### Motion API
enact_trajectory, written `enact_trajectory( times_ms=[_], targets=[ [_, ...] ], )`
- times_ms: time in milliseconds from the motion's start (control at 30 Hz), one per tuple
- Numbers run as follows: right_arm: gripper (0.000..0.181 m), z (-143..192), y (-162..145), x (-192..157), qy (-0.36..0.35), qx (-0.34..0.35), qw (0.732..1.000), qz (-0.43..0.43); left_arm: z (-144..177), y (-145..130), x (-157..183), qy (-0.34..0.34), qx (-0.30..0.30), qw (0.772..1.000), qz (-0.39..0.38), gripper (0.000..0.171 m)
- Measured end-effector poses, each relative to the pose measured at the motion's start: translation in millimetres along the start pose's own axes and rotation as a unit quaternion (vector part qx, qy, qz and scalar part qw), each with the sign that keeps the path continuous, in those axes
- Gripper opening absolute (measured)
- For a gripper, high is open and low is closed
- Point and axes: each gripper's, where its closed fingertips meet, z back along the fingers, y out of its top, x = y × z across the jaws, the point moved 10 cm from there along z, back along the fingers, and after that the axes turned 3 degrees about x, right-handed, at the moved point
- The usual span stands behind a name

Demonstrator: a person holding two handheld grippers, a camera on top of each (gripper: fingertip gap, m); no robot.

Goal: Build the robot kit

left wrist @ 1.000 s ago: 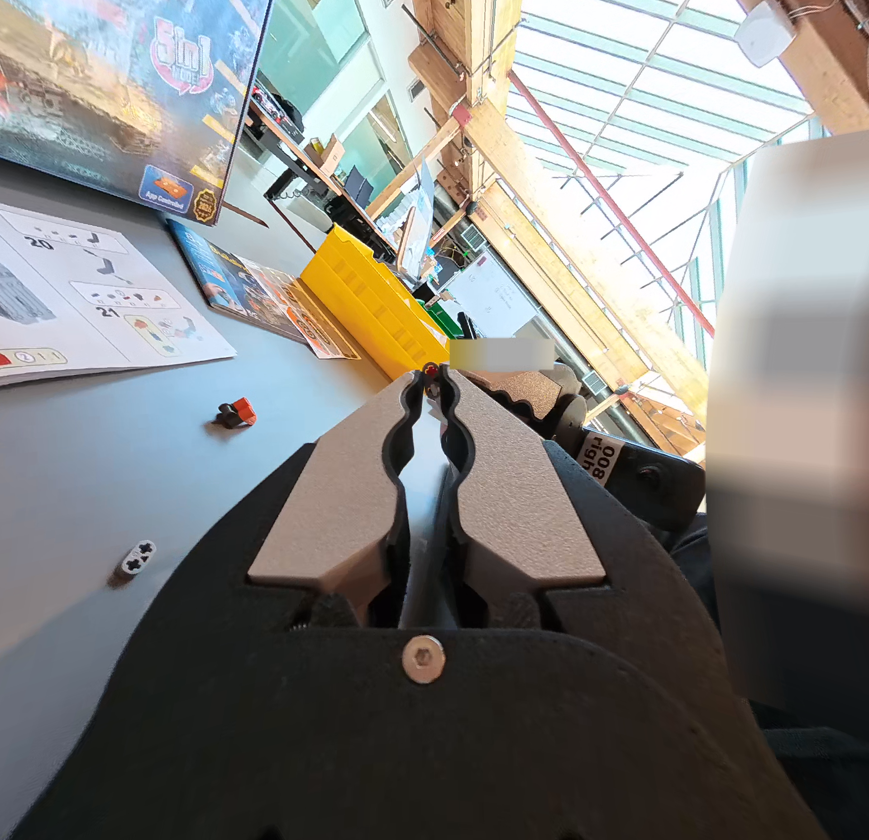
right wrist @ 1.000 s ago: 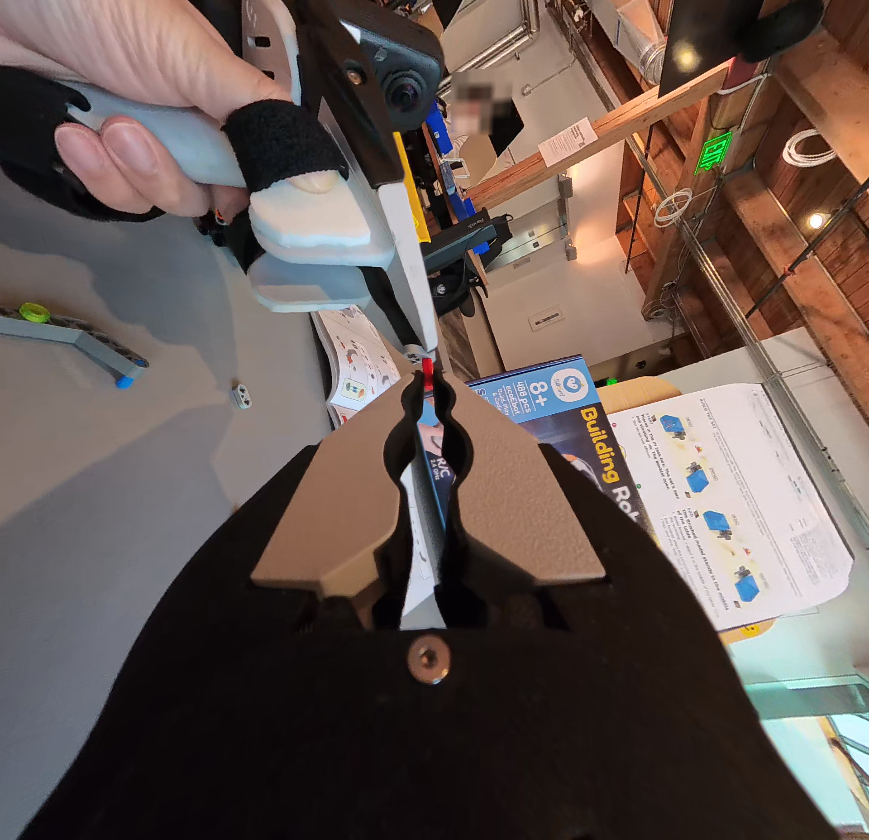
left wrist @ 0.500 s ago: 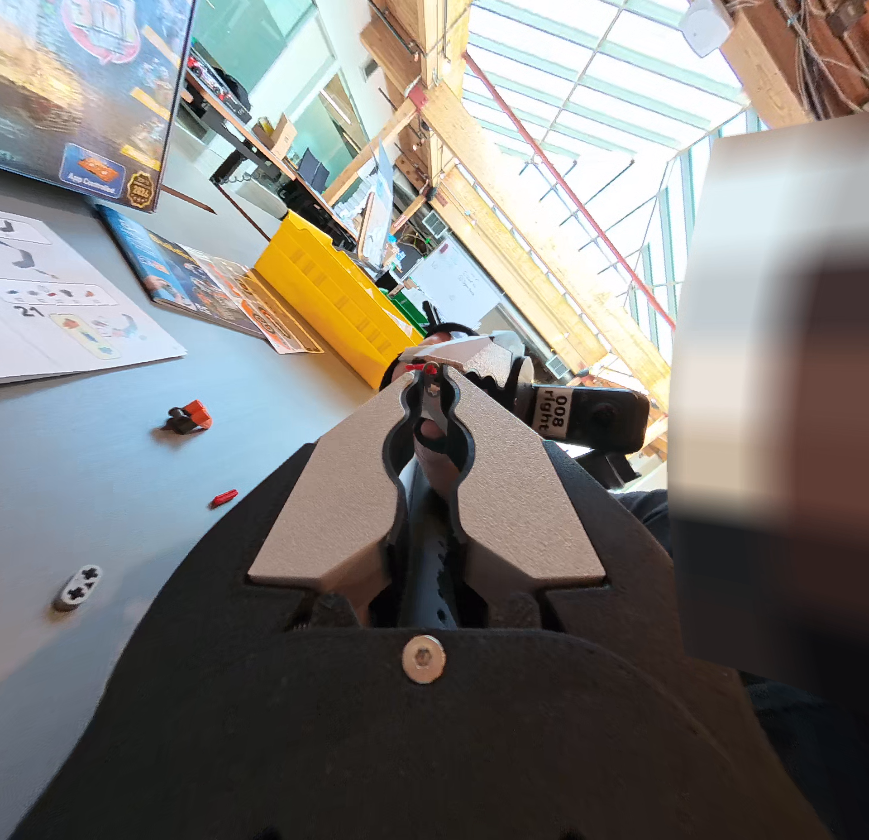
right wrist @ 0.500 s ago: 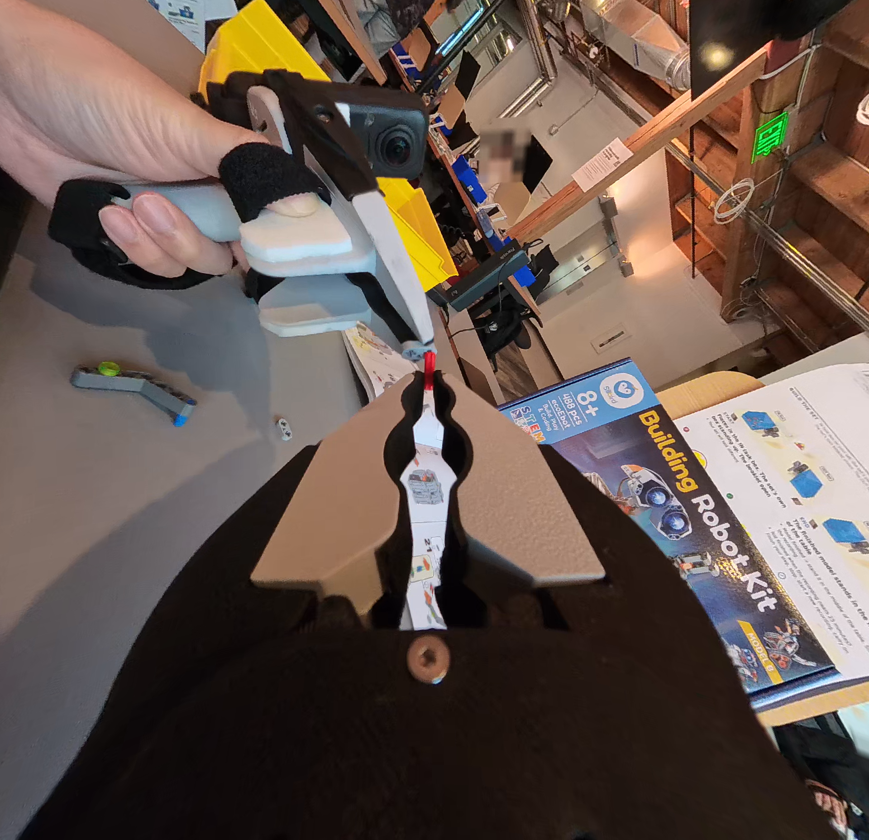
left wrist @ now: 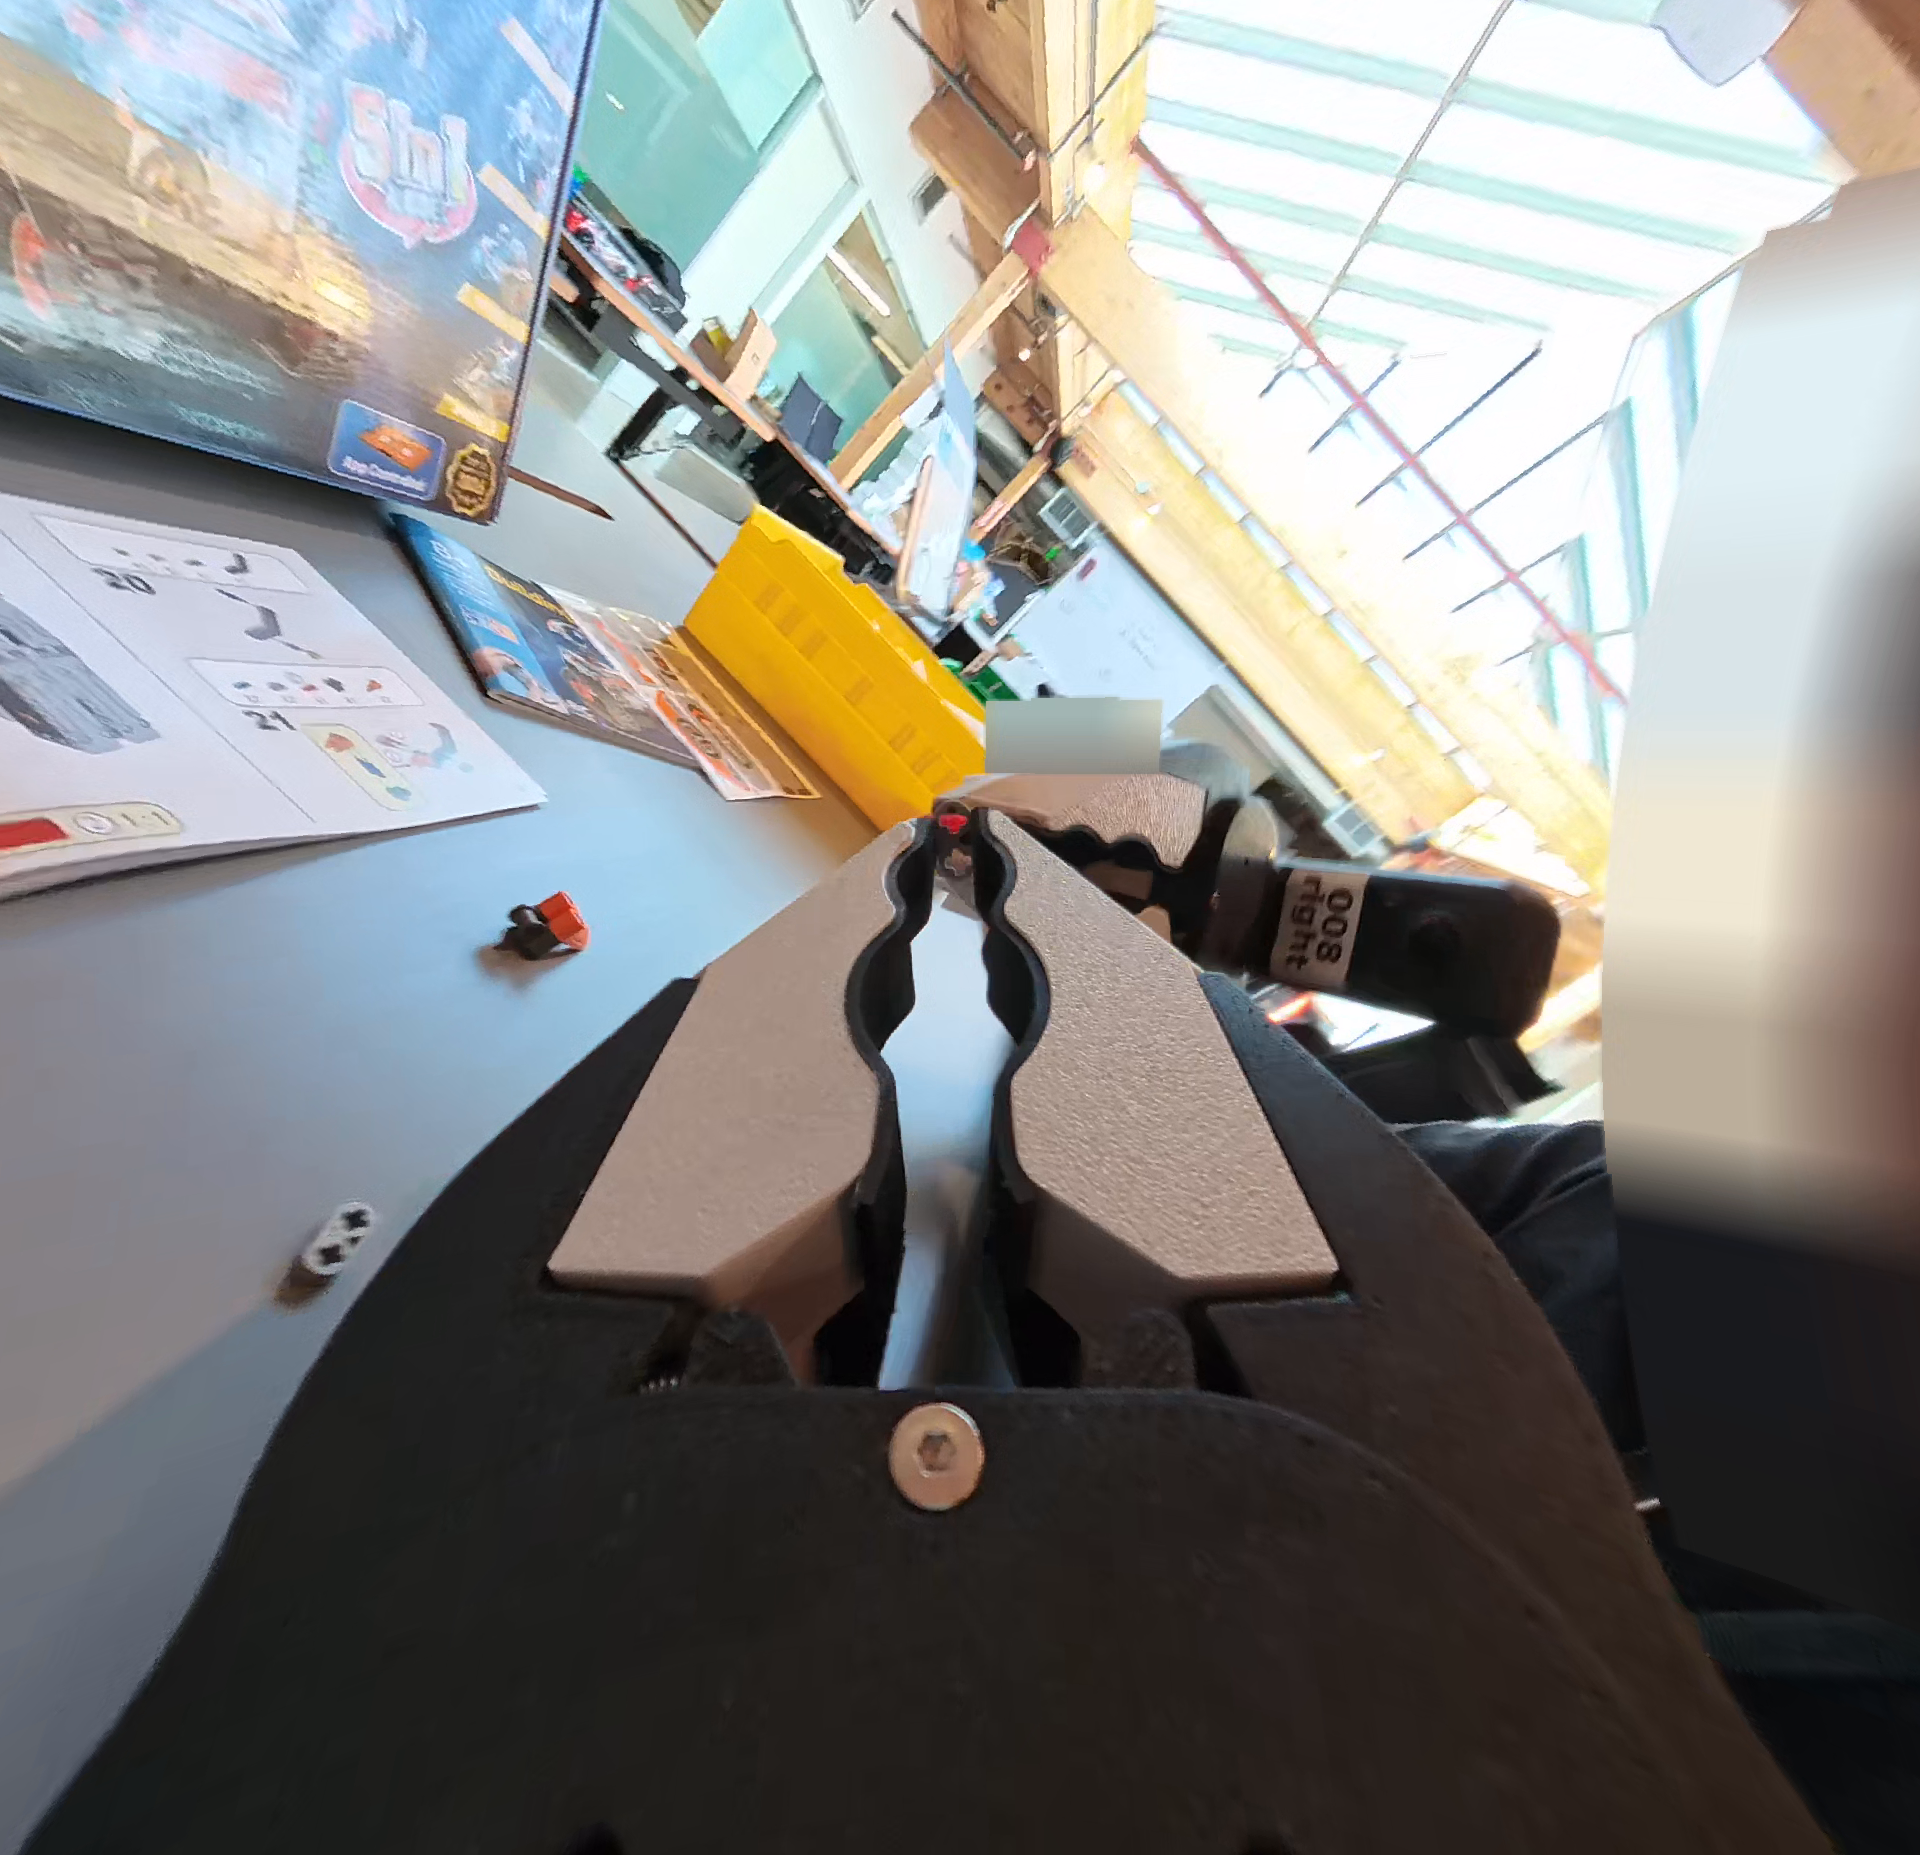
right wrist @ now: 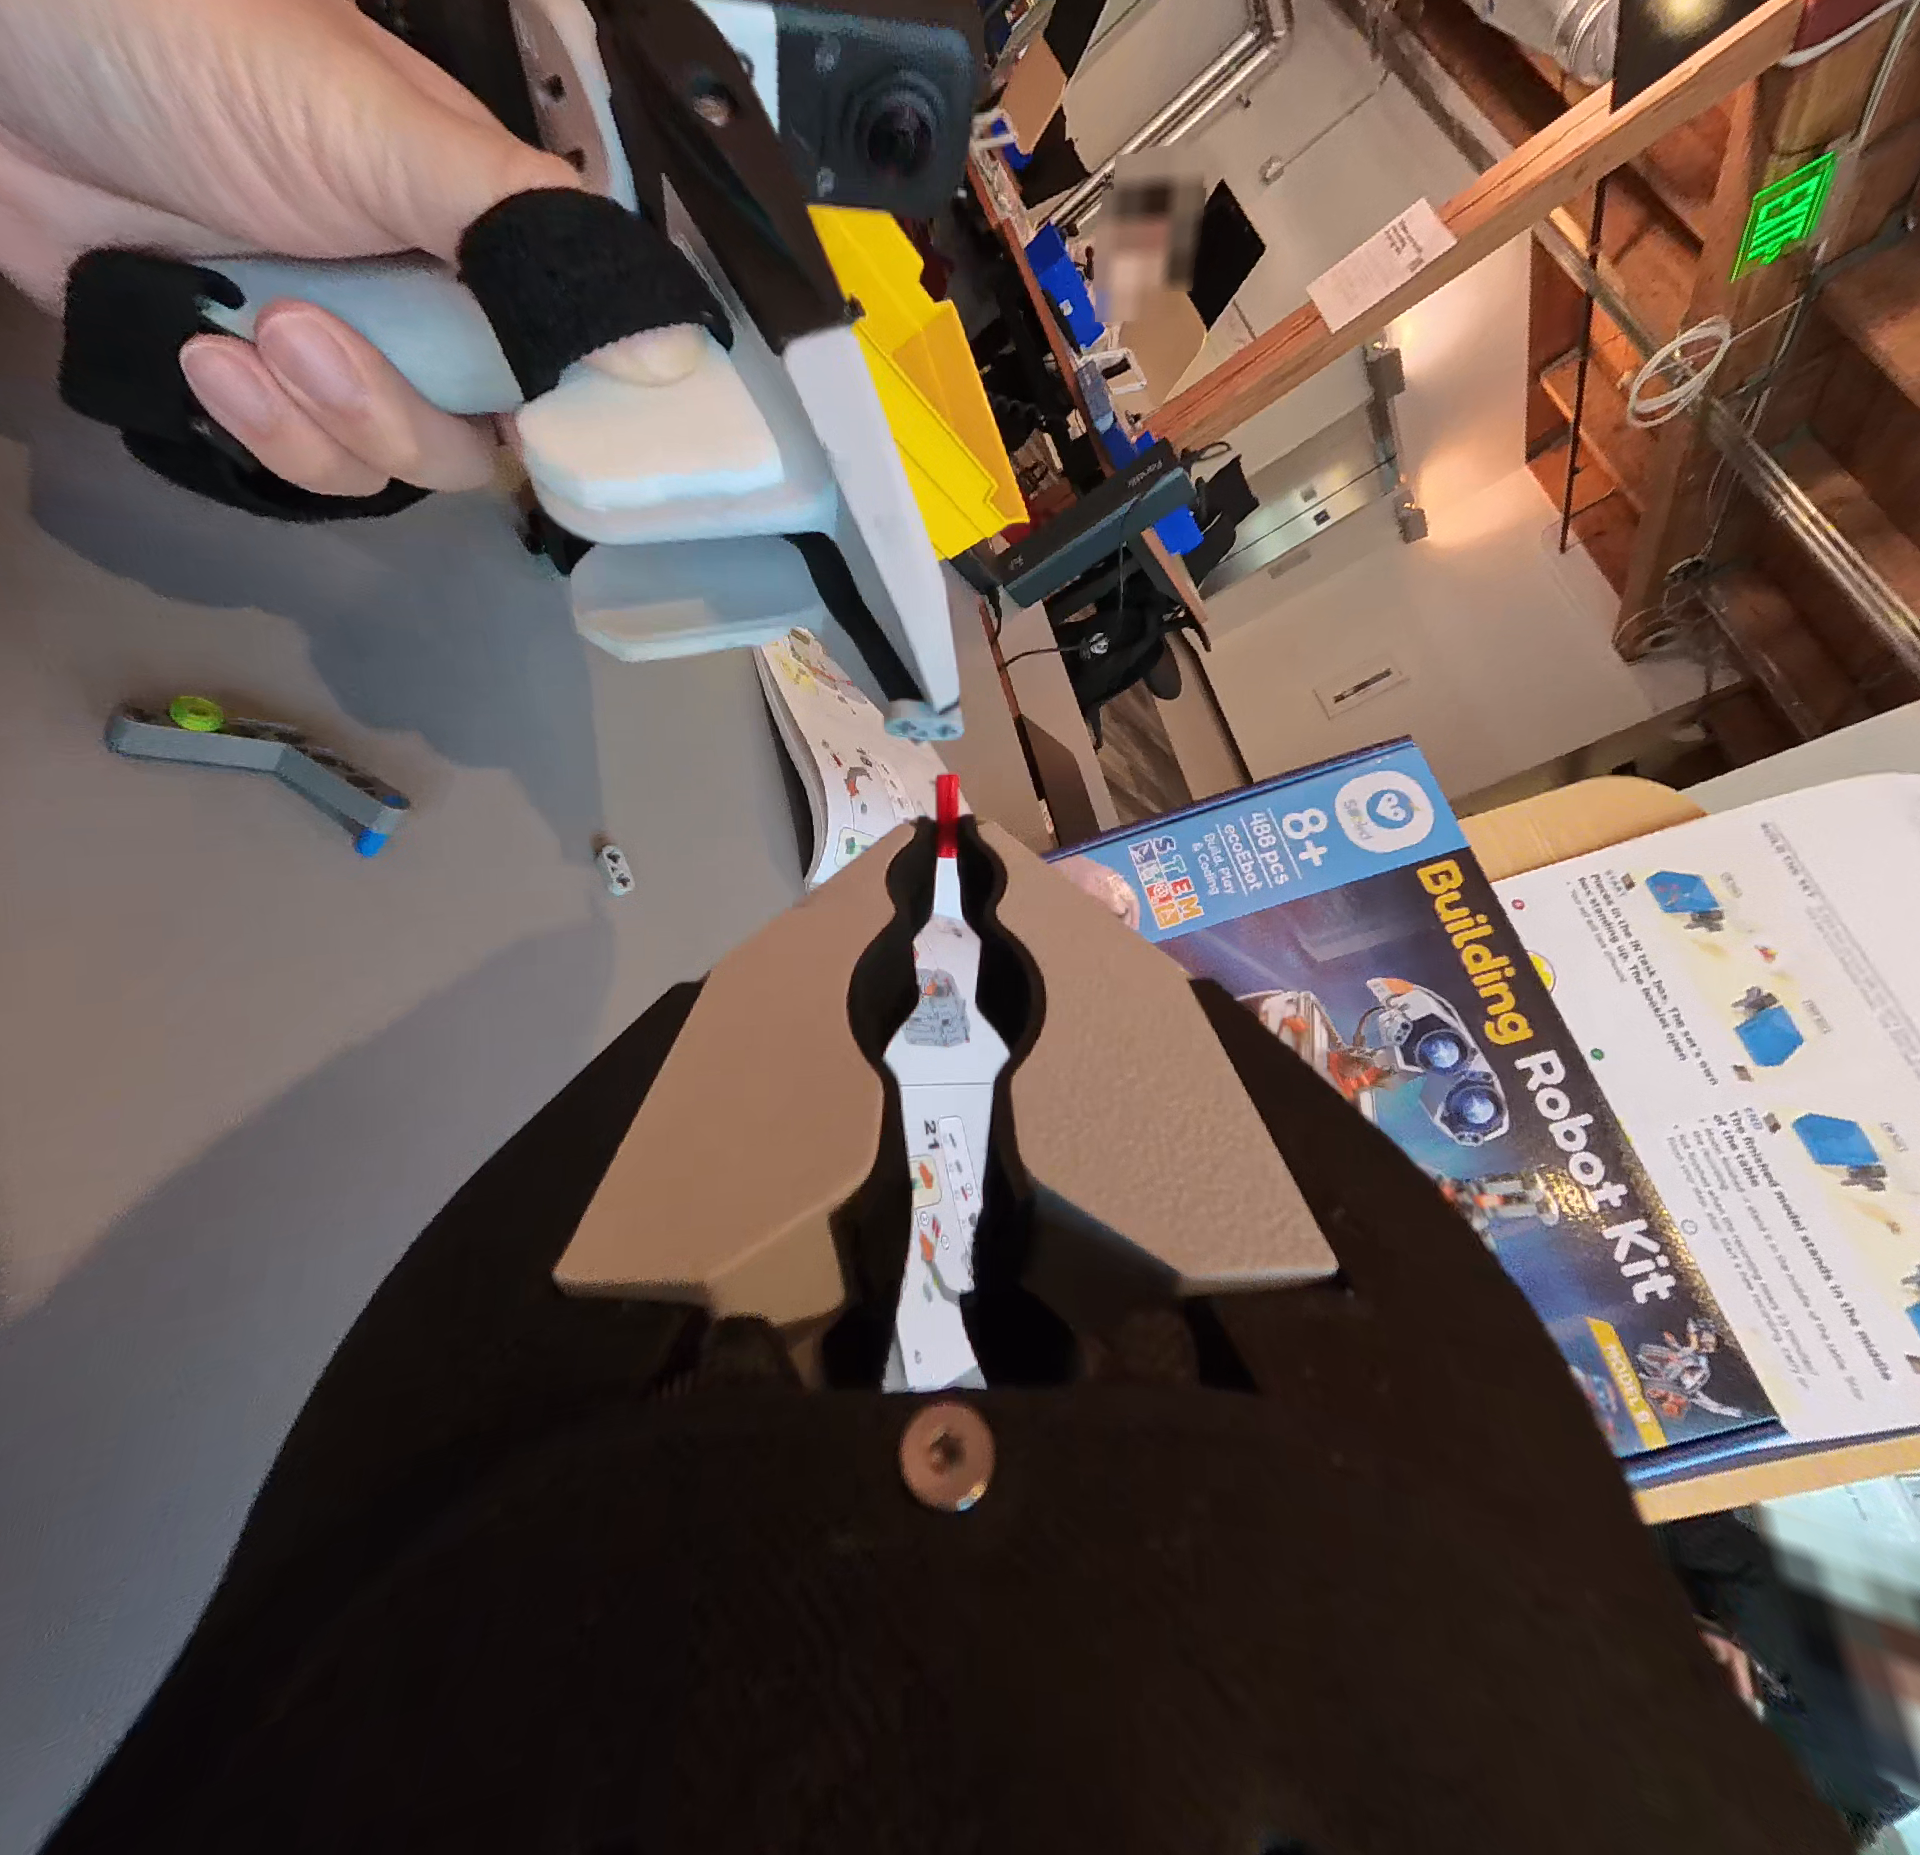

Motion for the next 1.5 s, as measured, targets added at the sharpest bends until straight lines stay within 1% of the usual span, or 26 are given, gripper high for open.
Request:
enact_trajectory(
  times_ms=[67,133,167,200,233,300,400,467,500,667,733,767,867,967,1000,1067,1133,1233,1300,1367,1500],
  targets=[
    [0.003,-1,-3,2,0.017,-0.008,1.000,-0.012,0,0,2,0.012,-0.005,1.000,-0.022,0.005],
    [0.003,-8,-13,-3,0.090,-0.055,0.993,-0.059,0,0,4,0.027,-0.004,0.999,-0.045,0.005],
    [0.003,-12,-19,-6,0.136,-0.069,0.984,-0.096,1,1,6,0.033,0.000,0.998,-0.057,0.005],
    [0.003,-16,-26,-12,0.198,-0.096,0.965,-0.141,2,2,7,0.037,0.002,0.997,-0.067,0.005],
    [0.003,-19,-33,-15,0.233,-0.122,0.948,-0.178,2,3,7,0.041,0.001,0.996,-0.074,0.004],
    [0.003,-23,-45,-23,0.288,-0.152,0.918,-0.228,3,3,7,0.046,0.000,0.996,-0.076,0.005],
    [0.004,-28,-58,-33,0.334,-0.187,0.882,-0.275,4,3,6,0.046,-0.002,0.997,-0.068,0.004],
    [0.004,-30,-62,-37,0.345,-0.198,0.872,-0.286,5,4,6,0.047,-0.001,0.997,-0.069,0.004],
    [0.004,-31,-62,-38,0.348,-0.193,0.868,-0.298,5,4,6,0.048,-0.001,0.996,-0.069,0.004],
    [0.005,-31,-67,-37,0.354,-0.180,0.860,-0.320,7,5,5,0.043,-0.001,0.997,-0.062,0.004],
    [0.011,-29,-69,-37,0.373,-0.162,0.855,-0.322,7,5,6,0.041,-0.002,0.997,-0.061,0.004],
    [0.013,-27,-71,-36,0.379,-0.150,0.856,-0.317,7,5,6,0.041,-0.003,0.997,-0.061,0.004],
    [0.013,-22,-76,-29,0.370,-0.129,0.860,-0.326,7,5,6,0.039,-0.002,0.997,-0.060,0.004],
    [0.013,-22,-76,-26,0.368,-0.133,0.847,-0.360,8,5,6,0.038,-0.002,0.998,-0.057,0.004],
    [0.014,-22,-74,-26,0.366,-0.137,0.846,-0.362,8,5,6,0.038,-0.003,0.998,-0.057,0.004],
    [0.015,-21,-70,-28,0.350,-0.146,0.851,-0.364,7,4,5,0.037,-0.006,0.998,-0.056,0.004],
    [0.016,-17,-66,-31,0.334,-0.148,0.850,-0.380,7,4,5,0.038,-0.008,0.998,-0.056,0.004],
    [0.016,-11,-65,-35,0.287,-0.154,0.865,-0.382,6,4,5,0.036,-0.009,0.998,-0.054,0.004],
    [0.016,-10,-62,-38,0.269,-0.150,0.875,-0.372,6,3,5,0.035,-0.012,0.998,-0.053,0.004],
    [0.015,-13,-59,-41,0.263,-0.153,0.883,-0.357,5,2,5,0.036,-0.015,0.998,-0.055,0.004],
    [0.015,-17,-60,-51,0.258,-0.178,0.892,-0.326,5,3,4,0.039,-0.014,0.998,-0.055,0.004]
  ],
)
